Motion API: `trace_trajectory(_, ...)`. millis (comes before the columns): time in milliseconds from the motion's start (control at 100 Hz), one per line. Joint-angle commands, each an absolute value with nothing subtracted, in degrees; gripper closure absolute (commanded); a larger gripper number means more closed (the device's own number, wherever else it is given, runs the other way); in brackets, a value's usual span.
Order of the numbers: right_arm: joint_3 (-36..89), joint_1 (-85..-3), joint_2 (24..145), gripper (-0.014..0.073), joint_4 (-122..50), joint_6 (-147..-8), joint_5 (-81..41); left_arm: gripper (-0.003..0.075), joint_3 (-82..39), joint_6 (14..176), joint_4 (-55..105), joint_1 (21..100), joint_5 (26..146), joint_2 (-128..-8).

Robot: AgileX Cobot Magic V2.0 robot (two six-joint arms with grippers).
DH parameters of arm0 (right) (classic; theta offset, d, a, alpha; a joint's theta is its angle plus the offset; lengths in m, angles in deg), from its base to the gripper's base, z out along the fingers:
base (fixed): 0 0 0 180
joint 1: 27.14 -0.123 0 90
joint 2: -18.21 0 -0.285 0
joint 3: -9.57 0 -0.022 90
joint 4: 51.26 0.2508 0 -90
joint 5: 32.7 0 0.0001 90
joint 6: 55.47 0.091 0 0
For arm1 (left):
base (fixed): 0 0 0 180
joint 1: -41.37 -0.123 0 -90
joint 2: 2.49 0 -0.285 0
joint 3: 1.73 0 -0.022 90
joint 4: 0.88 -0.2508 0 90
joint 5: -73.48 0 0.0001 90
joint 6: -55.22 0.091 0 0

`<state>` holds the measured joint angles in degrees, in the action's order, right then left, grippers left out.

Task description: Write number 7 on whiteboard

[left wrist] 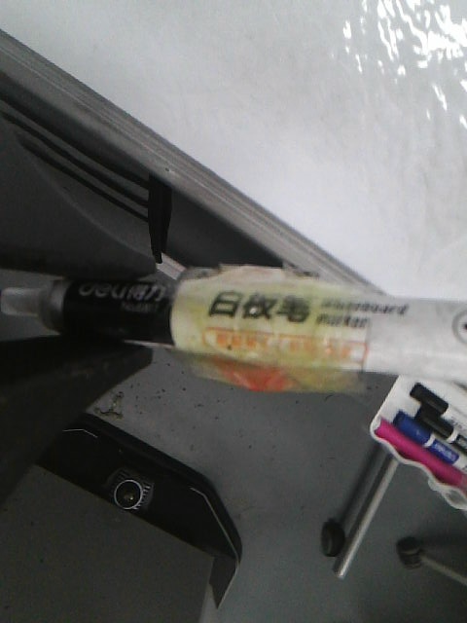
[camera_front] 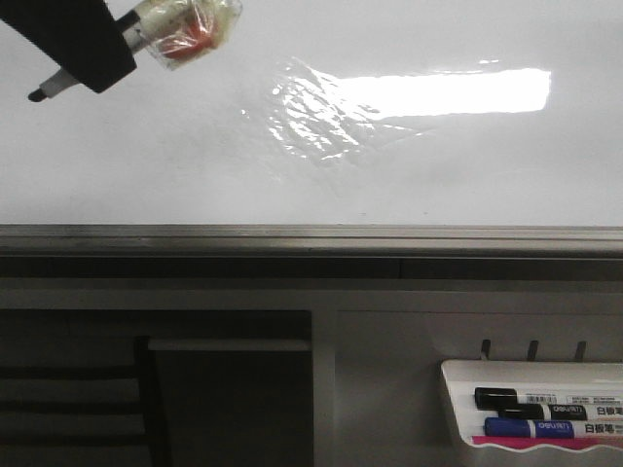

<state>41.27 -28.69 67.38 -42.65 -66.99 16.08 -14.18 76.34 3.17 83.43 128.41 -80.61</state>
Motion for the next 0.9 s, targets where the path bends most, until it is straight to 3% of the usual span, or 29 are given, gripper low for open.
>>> trace_trajectory(0,36.4,-30.0,70.7,0.0049,-33.7,-78.2,17.1,0.0741,-12.1,81.8,6.5,84.4,127.0,-79.1)
trace_trajectory(190,30.5,-34.5,77.5,0.0049,-15.9,-102.1,26.2,0.0741,-12.1,97.3,18.6,84.4,129.5,-80.5)
trace_trajectory(410,27.2,-43.4,82.9,0.0049,-9.9,-119.0,25.8,0.0741,-12.1,100.2,19.7,85.2,129.6,-83.2)
trace_trajectory(690,27.0,-55.1,88.7,0.005,-9.8,-122.6,16.6,0.0741,-12.1,101.6,19.7,86.1,129.1,-83.8)
trace_trajectory(890,27.0,-58.5,92.9,0.0052,-9.4,-124.2,15.7,0.0741,-12.1,104.6,19.7,86.1,129.1,-83.8)
